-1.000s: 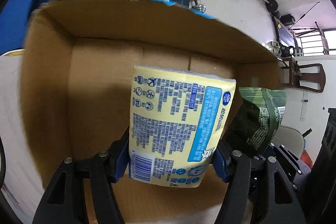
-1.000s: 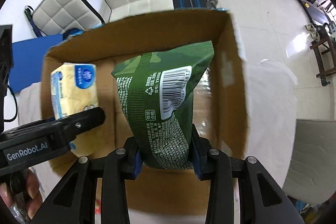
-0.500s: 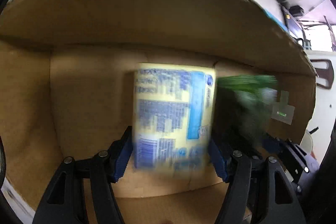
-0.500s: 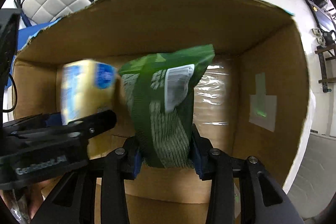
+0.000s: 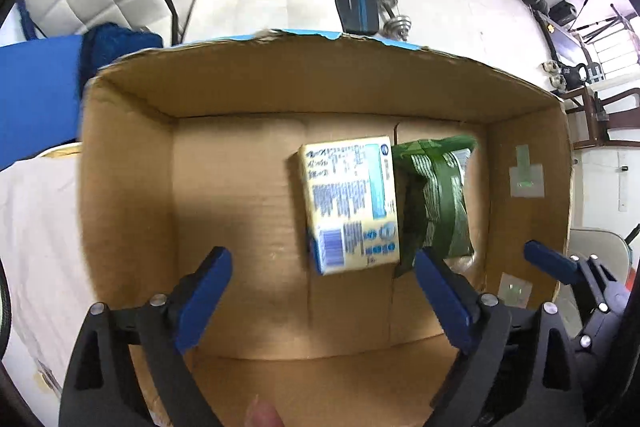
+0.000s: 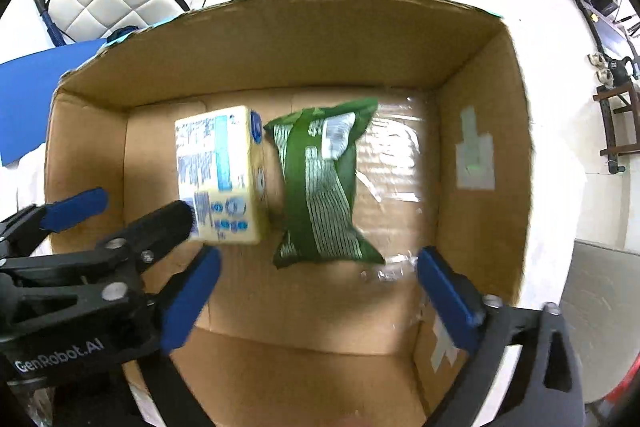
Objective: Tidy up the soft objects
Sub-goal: 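Grasp the red-orange snack bag with the left gripper while the right grasps the orange bag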
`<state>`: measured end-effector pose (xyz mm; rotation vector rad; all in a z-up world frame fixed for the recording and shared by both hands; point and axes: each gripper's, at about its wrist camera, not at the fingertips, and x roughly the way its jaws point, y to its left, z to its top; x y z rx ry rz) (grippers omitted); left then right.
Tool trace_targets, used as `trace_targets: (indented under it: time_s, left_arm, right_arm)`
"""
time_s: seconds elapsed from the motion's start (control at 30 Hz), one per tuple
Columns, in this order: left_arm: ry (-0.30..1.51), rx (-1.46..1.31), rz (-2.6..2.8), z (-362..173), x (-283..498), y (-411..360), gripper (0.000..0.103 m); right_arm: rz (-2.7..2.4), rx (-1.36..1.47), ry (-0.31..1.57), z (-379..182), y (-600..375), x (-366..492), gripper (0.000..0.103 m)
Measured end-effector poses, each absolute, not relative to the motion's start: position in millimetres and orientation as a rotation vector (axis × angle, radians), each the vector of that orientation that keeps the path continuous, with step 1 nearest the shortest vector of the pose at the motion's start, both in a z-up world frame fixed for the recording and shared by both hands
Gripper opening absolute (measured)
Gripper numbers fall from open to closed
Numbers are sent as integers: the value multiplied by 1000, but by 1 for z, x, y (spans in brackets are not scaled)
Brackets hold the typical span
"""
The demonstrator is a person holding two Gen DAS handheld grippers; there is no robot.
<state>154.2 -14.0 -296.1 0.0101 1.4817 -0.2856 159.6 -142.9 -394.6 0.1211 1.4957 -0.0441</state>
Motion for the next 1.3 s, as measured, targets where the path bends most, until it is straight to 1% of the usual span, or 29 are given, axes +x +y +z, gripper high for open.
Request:
trace_targets:
  time_s: [0.27,0.4,0.5,0.67,0.83,0.97,1.03,1.17,1.23,1.3]
  left_arm:
    - [1359,25,-243,-253,99,7,94]
    - [1315,5,-225,-242,82,7,94]
    - [1293,-8,-208,-246,88,-1,94]
    - [1234,-26,-195,-219,64,-4,94]
    - [1225,-47,-198,-209,50,-4,94]
    - [1247,-117,-141,-219,36,22,94]
    - [1272,-139,-96,-230,27,37,94]
    - [1370,-191,5,-277,0,73,94]
    - [1445,-226,40,-308,-12,90,94]
    - [1512,-259,79,-337,-25,106,94]
  right_arm:
    - [-57,57,1403,-353,-135,109,103]
    - [-58,48,1353,-330,-130,77,103]
    - [-50,50,1327,-313,-123,58,103]
    - [-37,60,1279,-286,-115,27,103]
    - [-26,68,1261,-271,-117,4,103]
    - [-20,91,1301,-285,-124,-13,103]
    - [-11,121,1359,-308,-127,-24,103]
    - [7,197,1473,-369,-127,-40,103]
    - [35,154,1486,-393,-118,-42,103]
    - [89,36,1494,-411,-100,-43,103]
